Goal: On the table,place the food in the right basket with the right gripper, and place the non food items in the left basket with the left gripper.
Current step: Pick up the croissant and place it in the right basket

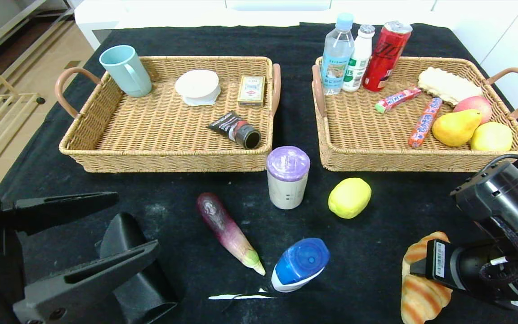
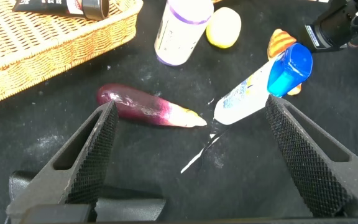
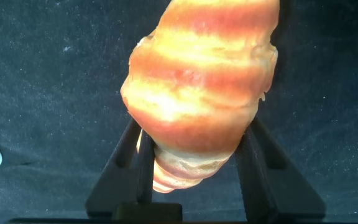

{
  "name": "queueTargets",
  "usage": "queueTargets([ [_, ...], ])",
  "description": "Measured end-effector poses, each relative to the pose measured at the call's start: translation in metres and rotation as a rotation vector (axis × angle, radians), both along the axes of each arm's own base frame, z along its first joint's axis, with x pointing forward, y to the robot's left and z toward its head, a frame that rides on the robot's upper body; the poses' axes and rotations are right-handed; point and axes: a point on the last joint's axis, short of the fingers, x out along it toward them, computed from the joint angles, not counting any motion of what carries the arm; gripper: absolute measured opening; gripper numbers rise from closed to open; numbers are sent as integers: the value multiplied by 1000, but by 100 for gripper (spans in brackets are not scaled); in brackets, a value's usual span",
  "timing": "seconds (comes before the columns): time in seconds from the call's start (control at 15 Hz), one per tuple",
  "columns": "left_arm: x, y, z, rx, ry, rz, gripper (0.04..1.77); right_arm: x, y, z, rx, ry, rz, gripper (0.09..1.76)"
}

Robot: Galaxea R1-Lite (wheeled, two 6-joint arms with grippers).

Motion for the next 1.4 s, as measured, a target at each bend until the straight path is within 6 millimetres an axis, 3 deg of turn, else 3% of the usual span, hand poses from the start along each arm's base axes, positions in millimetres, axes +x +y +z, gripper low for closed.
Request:
queueTargets([
  [0.4, 0, 0, 0, 0, 0, 0, 172, -6, -1, 6, 2, -20, 20, 82],
  [0.73, 0, 0, 0, 1, 1, 0, 172, -17, -10, 28, 11, -107, 73, 82],
  [1.07, -1, 0, 0, 0, -3, -1, 172, -16, -18, 65, 24, -235, 99, 82],
  [1.4, -2, 2, 1, 10, -19, 10, 172, -7, -16, 124, 48, -363, 122, 82],
])
